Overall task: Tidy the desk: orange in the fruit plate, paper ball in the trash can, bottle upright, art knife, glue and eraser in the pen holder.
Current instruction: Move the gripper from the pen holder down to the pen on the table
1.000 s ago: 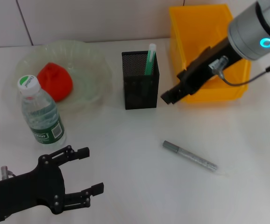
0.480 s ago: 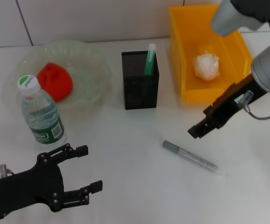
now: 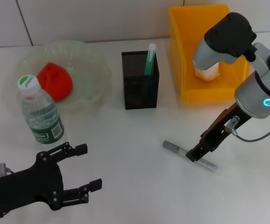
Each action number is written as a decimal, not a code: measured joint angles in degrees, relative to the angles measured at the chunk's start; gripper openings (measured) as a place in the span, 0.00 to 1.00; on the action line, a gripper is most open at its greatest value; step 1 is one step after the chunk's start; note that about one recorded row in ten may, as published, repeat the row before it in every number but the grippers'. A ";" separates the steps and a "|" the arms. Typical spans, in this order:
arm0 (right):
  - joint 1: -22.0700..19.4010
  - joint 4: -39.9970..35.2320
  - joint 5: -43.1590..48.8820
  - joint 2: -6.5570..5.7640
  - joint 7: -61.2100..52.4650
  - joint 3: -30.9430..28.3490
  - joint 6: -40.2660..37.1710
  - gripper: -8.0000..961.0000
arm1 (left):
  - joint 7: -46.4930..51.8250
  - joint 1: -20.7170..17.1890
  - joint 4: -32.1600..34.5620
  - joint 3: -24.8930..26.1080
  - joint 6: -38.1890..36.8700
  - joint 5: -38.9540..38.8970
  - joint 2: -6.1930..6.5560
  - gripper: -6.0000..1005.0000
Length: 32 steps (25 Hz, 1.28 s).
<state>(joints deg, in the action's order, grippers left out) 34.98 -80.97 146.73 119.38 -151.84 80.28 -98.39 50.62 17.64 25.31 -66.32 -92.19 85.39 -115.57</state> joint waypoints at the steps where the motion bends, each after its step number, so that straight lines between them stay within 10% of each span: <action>1: -0.01 0.41 0.25 -0.02 0.00 0.09 0.60 0.73 | 0.00 0.00 0.00 0.00 0.00 0.00 0.00 0.87; 32: 2.73 8.30 2.89 -0.06 0.42 6.81 6.55 0.73 | -0.08 0.36 0.00 -0.50 -0.01 0.63 -0.01 0.87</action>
<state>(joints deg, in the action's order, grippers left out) 37.70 -72.67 149.62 119.32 -151.43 87.09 -91.83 50.54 18.00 25.31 -66.82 -92.20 86.02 -115.58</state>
